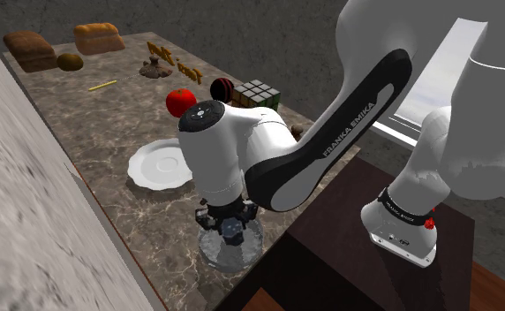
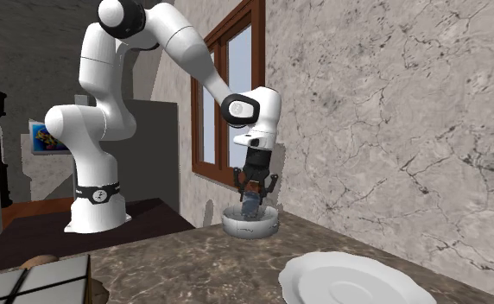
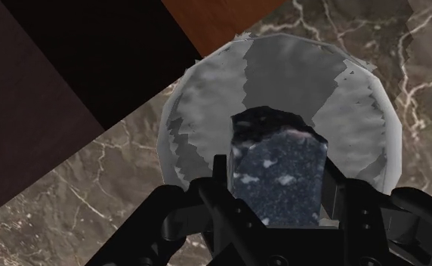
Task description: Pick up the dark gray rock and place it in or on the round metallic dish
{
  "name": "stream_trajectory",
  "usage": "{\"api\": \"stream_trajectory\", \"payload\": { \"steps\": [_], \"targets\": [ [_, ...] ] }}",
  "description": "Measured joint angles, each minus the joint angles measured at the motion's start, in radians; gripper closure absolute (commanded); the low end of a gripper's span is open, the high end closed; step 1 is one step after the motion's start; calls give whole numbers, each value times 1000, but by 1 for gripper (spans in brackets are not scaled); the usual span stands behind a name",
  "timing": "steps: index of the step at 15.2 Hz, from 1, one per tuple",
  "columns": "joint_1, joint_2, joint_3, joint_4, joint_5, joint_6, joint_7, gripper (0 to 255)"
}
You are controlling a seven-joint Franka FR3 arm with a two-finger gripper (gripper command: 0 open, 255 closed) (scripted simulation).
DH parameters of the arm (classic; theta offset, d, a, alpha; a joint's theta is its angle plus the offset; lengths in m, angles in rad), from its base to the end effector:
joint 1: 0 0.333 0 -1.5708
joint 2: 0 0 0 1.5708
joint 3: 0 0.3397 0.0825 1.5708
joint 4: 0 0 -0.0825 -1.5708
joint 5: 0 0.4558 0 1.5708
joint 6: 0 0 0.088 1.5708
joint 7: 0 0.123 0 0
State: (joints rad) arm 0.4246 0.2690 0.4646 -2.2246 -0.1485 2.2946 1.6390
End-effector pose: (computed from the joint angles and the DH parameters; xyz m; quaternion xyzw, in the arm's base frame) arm 0.3617 0.4493 0.2033 0.9450 -0.3165 -0.0332 0.0756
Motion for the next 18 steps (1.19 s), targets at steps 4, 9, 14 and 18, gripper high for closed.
{"api": "stream_trajectory", "payload": {
  "steps": [4, 9, 14, 18],
  "targets": [
    [0, 0, 0, 0, 0, 0, 0, 0],
    [-6, -24, 6, 16, 16, -36, -13, 0],
    [-13, -76, 19, 51, 51, -116, -35, 0],
    [-13, -75, 19, 53, 52, -119, -36, 0]
  ]
}}
